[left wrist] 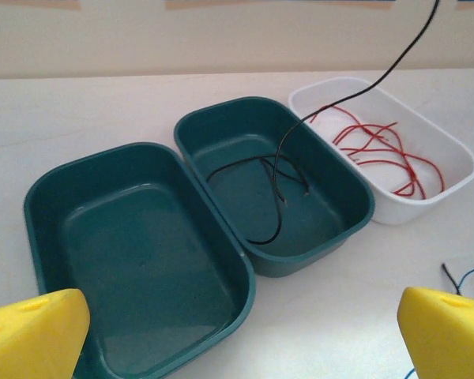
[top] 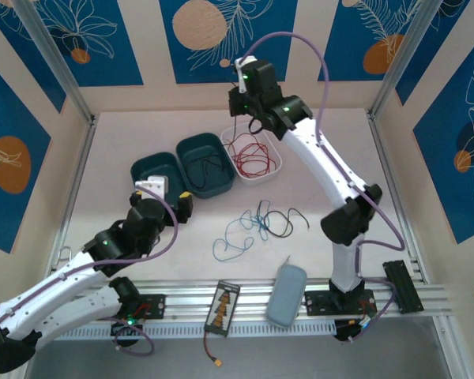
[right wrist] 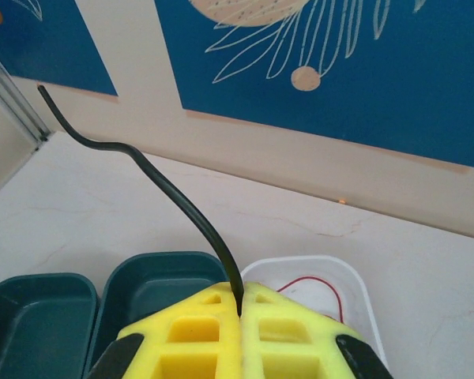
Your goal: Untangle the cables
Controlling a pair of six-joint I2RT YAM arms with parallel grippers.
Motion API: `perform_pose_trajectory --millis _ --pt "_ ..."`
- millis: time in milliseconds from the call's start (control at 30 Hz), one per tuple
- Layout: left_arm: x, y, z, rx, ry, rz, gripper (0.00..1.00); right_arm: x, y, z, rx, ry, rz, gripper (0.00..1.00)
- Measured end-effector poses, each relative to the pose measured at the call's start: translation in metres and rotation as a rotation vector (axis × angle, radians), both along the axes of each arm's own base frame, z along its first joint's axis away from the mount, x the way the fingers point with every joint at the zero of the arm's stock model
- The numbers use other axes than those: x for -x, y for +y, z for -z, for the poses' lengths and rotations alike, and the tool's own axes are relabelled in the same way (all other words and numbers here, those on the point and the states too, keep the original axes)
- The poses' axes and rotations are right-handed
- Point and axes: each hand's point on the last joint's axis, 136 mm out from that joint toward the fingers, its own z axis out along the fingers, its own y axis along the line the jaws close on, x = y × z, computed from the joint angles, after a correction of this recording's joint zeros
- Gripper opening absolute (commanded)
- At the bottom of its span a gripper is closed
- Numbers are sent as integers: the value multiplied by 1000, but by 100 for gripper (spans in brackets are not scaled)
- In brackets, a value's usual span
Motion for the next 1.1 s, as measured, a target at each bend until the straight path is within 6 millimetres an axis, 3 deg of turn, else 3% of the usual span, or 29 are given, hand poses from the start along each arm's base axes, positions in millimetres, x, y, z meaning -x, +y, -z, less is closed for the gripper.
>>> perform_pose_trajectory --millis 133,333,533,700,1100 --pt "1 5 5 -21 20 -11 100 -17 26 24 51 13 -13 0" --pt "2 10 10 -35 41 -26 100 -23 45 77 135 110 -30 0" --pt "1 12 12 -24 49 -32 100 -17 47 134 193 254 -21 0" --pt "0 12 13 -7 59 -32 100 -8 41 169 223 370 13 0" --pt "-1 4 23 15 109 -2 100 19 40 223 219 590 68 0"
